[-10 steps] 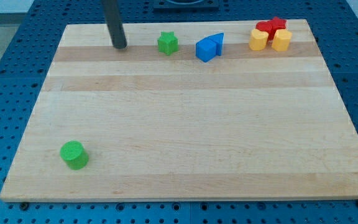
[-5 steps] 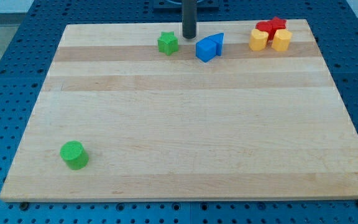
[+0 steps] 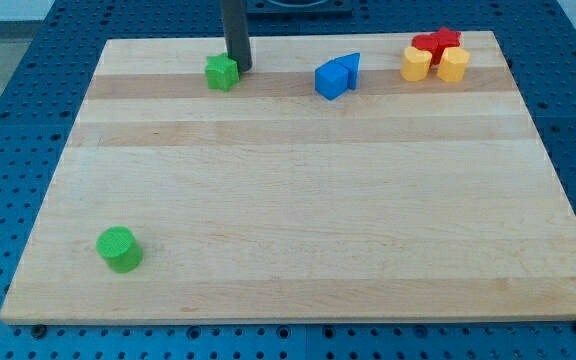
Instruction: Push the green blocks together at the bottom left side of the board
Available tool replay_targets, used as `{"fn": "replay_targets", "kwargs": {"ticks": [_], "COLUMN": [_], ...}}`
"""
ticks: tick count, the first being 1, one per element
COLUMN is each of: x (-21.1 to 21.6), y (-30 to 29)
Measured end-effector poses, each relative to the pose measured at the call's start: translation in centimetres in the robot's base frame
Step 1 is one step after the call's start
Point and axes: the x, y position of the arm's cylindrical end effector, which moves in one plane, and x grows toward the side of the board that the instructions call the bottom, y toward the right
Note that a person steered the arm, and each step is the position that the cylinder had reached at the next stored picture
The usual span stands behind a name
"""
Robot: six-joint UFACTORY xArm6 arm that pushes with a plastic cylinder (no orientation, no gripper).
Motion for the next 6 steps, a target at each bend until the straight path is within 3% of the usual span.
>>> {"fn": "replay_targets", "kwargs": {"ticks": [3,6], "x": [2.9,8.8], "y": [-6.9,-7.8]}}
